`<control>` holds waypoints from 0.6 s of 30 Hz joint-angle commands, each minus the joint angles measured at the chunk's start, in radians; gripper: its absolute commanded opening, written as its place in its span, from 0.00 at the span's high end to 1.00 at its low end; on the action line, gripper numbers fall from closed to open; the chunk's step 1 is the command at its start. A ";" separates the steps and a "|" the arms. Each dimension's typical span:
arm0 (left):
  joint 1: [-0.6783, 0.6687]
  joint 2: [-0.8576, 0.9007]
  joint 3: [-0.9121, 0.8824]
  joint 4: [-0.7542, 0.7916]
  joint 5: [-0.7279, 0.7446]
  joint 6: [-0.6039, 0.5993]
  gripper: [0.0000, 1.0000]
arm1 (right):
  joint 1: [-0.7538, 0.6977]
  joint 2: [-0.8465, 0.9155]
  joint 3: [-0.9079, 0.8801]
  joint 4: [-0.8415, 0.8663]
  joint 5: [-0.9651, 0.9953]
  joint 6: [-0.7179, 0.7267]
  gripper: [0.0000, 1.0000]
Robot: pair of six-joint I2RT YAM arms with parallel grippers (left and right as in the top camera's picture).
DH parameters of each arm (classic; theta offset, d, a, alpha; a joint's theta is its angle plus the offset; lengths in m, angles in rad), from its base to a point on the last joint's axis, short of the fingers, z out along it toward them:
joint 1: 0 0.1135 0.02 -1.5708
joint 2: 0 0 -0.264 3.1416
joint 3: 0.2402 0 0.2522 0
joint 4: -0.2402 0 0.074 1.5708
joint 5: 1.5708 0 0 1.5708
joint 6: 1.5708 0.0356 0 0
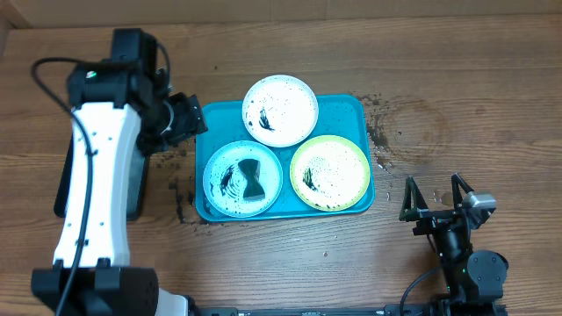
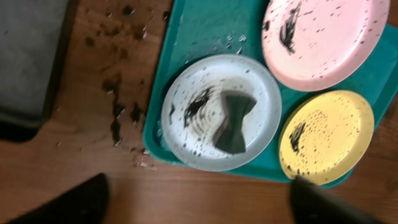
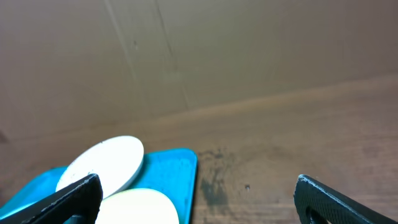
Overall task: Clean dirty plates on tray and stack at the side
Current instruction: 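Reach the right gripper to the light-blue plate rim and grasp it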
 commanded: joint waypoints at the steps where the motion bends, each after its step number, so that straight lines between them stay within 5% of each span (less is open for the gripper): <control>1: -0.004 -0.005 0.007 -0.053 -0.061 -0.003 0.00 | 0.006 -0.008 -0.011 0.090 -0.164 0.130 0.00; 4: -0.007 0.000 -0.035 -0.058 -0.059 -0.003 0.00 | 0.006 -0.008 -0.011 0.151 -0.433 0.391 0.00; 7: -0.007 0.003 -0.093 -0.036 -0.058 -0.020 0.00 | 0.006 -0.008 -0.010 0.352 -0.467 0.663 0.00; 11: -0.007 0.003 -0.170 -0.011 -0.023 -0.040 0.00 | 0.003 -0.007 0.043 0.753 -0.416 0.704 0.00; 14: -0.007 0.004 -0.208 -0.001 -0.006 -0.034 0.00 | 0.003 0.025 0.259 0.481 -0.395 0.563 0.00; 18: -0.007 0.004 -0.210 -0.001 -0.006 -0.017 0.00 | 0.003 0.220 0.653 -0.174 -0.375 0.172 0.00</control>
